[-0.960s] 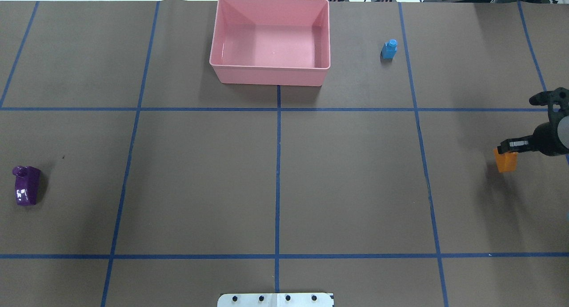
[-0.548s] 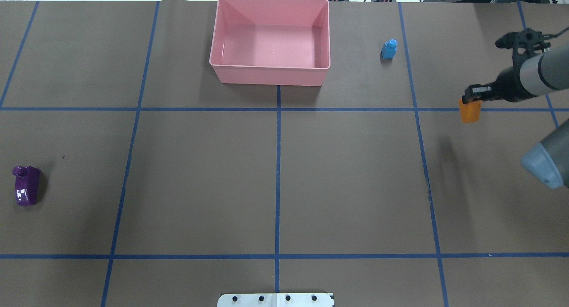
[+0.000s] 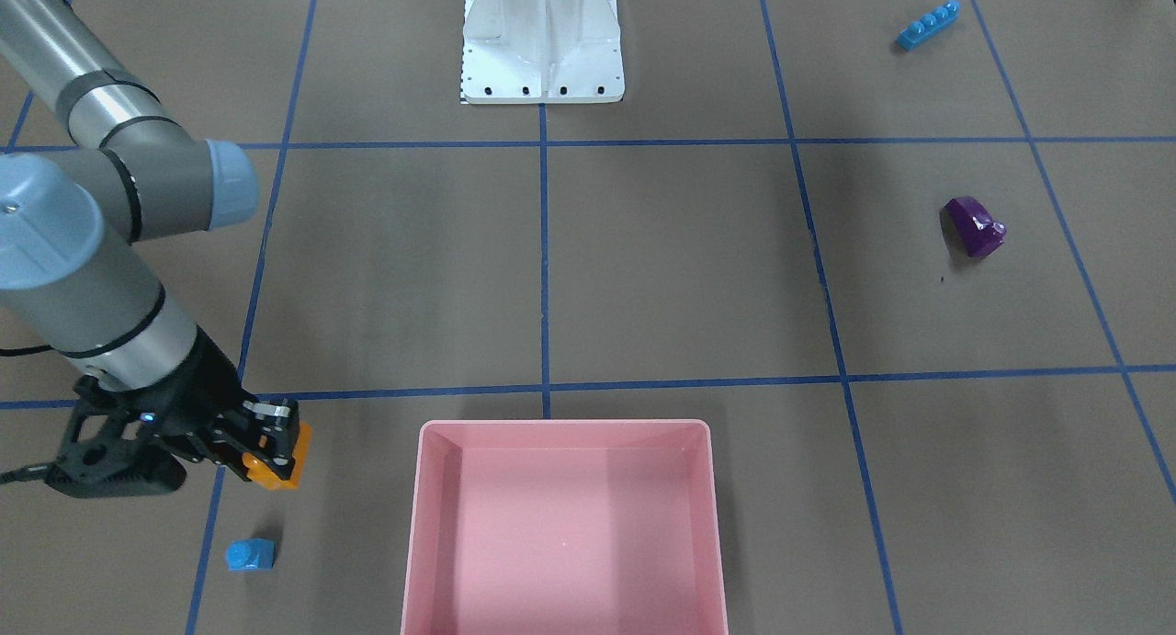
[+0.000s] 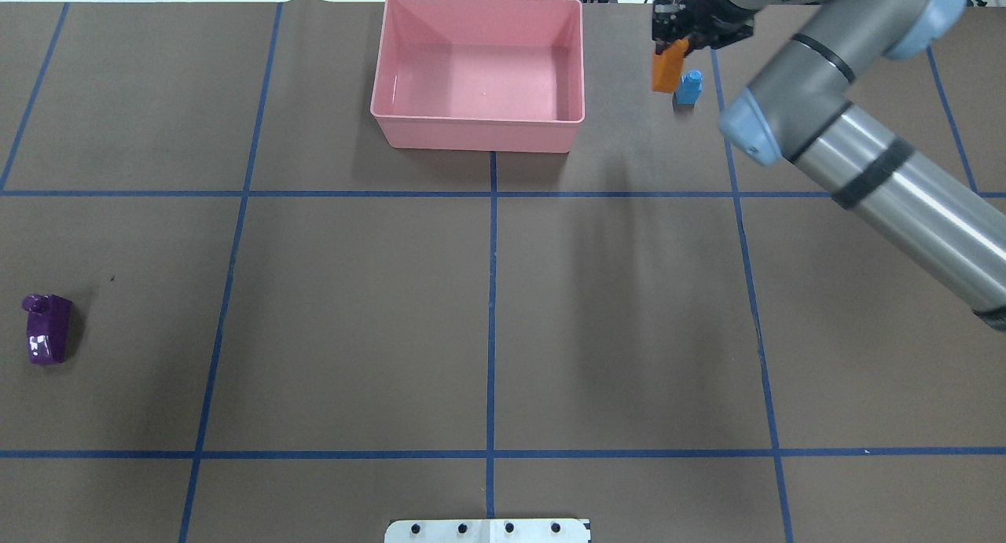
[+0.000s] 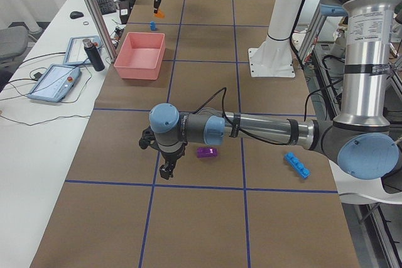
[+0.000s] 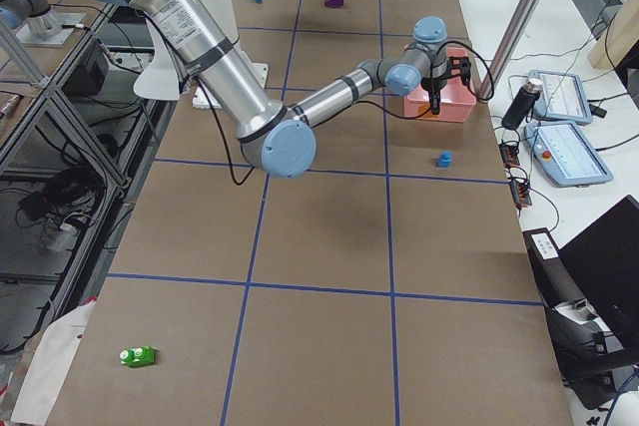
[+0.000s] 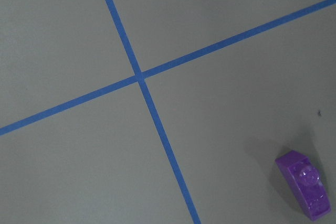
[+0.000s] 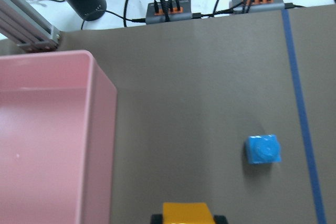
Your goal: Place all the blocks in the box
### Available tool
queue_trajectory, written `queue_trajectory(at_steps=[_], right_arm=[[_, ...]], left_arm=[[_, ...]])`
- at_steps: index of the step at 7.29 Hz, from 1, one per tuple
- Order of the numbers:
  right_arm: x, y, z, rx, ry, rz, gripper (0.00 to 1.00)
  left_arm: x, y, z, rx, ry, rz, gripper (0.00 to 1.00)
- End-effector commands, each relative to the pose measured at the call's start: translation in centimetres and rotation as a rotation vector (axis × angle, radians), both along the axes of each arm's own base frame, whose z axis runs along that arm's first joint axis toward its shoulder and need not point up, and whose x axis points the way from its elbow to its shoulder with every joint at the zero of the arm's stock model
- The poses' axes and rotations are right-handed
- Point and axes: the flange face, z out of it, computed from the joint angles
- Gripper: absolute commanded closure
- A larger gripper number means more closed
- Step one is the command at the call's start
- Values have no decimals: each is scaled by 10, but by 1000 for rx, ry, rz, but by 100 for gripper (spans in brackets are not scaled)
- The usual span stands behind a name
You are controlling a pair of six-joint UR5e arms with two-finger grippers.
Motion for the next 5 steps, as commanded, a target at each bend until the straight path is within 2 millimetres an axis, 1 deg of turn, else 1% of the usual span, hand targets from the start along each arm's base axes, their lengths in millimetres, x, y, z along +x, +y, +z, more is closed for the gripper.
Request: queue_trajectory(at_steps=[1, 2, 3, 4, 5], right_arm=[[-76, -43, -71, -84, 26, -9, 100], [-117, -46, -93, -147, 75, 1, 100], [-135, -43, -96, -142, 99, 3, 100], [-146, -35, -96, -137, 101, -9, 100], [-159, -28, -91, -129, 112, -15, 28]], left_arm=[[7, -5, 19, 44, 5, 12, 0], [7, -5, 20, 55, 6, 11, 0], [7, -6, 18, 61, 6, 9, 0], [7, -6, 16, 65, 7, 9, 0], [7, -10, 7, 82, 7, 8, 0]])
